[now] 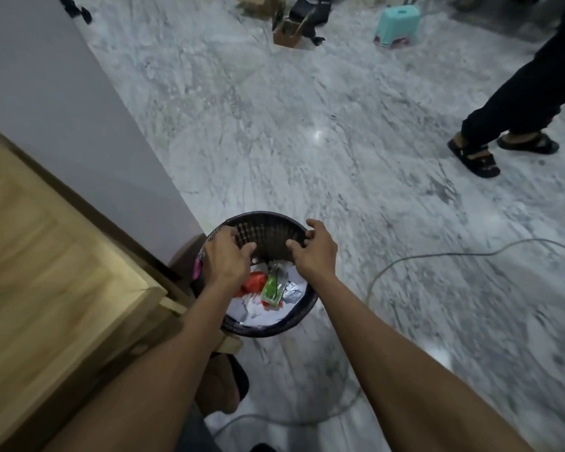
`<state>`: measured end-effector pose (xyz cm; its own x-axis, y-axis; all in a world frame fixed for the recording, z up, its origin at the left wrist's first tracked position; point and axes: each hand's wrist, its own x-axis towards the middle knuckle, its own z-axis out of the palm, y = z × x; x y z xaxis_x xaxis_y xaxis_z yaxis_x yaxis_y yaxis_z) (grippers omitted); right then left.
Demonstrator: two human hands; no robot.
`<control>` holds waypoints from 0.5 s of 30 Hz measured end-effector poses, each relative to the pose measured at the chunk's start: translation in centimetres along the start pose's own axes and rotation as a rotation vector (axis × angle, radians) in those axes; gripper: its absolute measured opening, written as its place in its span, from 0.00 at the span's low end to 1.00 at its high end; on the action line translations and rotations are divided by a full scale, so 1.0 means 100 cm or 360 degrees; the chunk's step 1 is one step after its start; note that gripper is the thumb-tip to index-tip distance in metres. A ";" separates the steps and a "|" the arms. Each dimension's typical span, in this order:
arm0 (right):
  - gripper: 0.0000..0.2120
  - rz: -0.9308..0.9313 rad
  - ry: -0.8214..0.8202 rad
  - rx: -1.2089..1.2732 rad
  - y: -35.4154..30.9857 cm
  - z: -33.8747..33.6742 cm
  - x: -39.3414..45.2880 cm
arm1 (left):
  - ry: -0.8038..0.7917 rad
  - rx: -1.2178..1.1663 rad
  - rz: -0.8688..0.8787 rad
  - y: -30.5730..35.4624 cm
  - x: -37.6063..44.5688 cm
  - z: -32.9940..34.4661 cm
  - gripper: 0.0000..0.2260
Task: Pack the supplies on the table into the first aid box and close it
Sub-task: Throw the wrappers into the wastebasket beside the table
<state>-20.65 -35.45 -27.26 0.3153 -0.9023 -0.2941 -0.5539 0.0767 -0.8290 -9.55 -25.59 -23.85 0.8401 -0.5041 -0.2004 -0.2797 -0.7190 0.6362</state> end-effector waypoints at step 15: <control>0.23 -0.0311 0.0061 0.0093 -0.092 -0.062 -0.062 | 0.0064 -0.0160 0.0300 0.061 -0.065 -0.082 0.24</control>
<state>-22.29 -33.19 -14.89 0.3821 -0.9178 -0.1077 -0.4389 -0.0777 -0.8952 -12.90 -22.72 -12.54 0.7956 -0.6043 -0.0422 -0.3876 -0.5613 0.7313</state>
